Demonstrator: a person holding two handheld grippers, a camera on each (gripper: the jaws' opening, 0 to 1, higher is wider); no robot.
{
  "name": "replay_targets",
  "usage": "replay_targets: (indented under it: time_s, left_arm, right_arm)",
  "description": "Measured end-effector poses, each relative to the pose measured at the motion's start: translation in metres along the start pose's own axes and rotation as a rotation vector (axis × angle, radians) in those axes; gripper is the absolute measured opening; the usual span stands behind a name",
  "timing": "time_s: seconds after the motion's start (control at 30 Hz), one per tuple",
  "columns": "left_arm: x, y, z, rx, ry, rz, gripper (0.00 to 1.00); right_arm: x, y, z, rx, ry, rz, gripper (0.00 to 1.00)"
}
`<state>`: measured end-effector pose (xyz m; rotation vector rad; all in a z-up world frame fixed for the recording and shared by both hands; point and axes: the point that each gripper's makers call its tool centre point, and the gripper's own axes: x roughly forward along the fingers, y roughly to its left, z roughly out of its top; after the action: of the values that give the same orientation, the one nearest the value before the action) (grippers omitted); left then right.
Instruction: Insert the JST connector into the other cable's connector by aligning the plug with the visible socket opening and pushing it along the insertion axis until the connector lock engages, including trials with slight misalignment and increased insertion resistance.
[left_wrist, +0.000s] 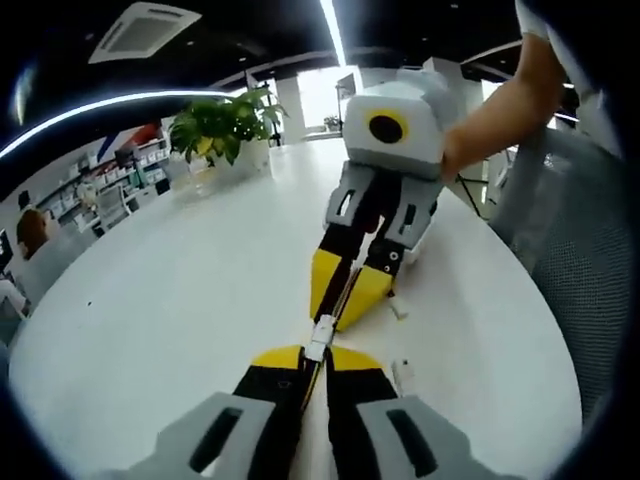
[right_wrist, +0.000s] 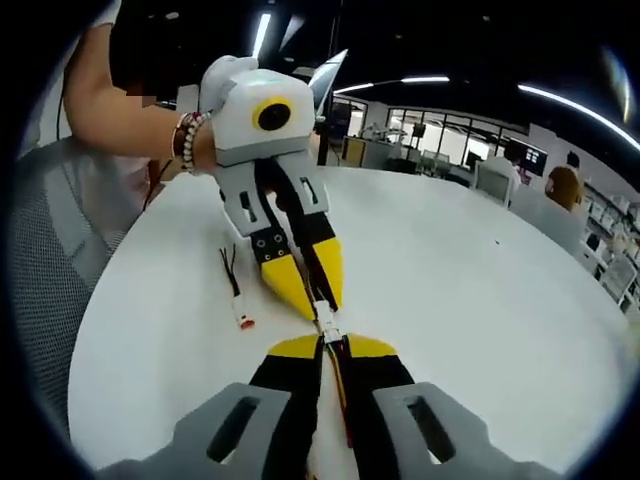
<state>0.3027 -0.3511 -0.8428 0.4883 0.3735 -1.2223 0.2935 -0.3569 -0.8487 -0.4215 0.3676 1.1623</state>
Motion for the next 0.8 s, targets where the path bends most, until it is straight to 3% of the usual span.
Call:
replay_targets:
  time_s: [0.2, 0.4, 0.6, 0.73, 0.8]
  left_arm:
    - [0.0, 0.002, -0.001, -0.035, 0.0, 0.009, 0.02]
    - [-0.003, 0.004, -0.003, -0.079, 0.005, 0.017, 0.16]
    - [-0.01, 0.011, 0.003, -0.124, -0.02, 0.038, 0.17]
    - [-0.016, 0.021, 0.013, -0.18, -0.045, 0.089, 0.39]
    - [-0.021, 0.02, 0.015, -0.253, -0.057, 0.094, 0.44]
  right_arm:
    - [-0.004, -0.003, -0.003, 0.073, -0.022, -0.005, 0.1]
    - [-0.008, -0.007, 0.002, 0.104, -0.046, -0.012, 0.14]
    - [-0.015, -0.01, 0.009, 0.118, -0.07, -0.013, 0.16]
    - [-0.019, -0.014, 0.015, 0.13, -0.094, -0.027, 0.14]
    - [-0.02, -0.015, 0.018, 0.133, -0.103, -0.031, 0.14]
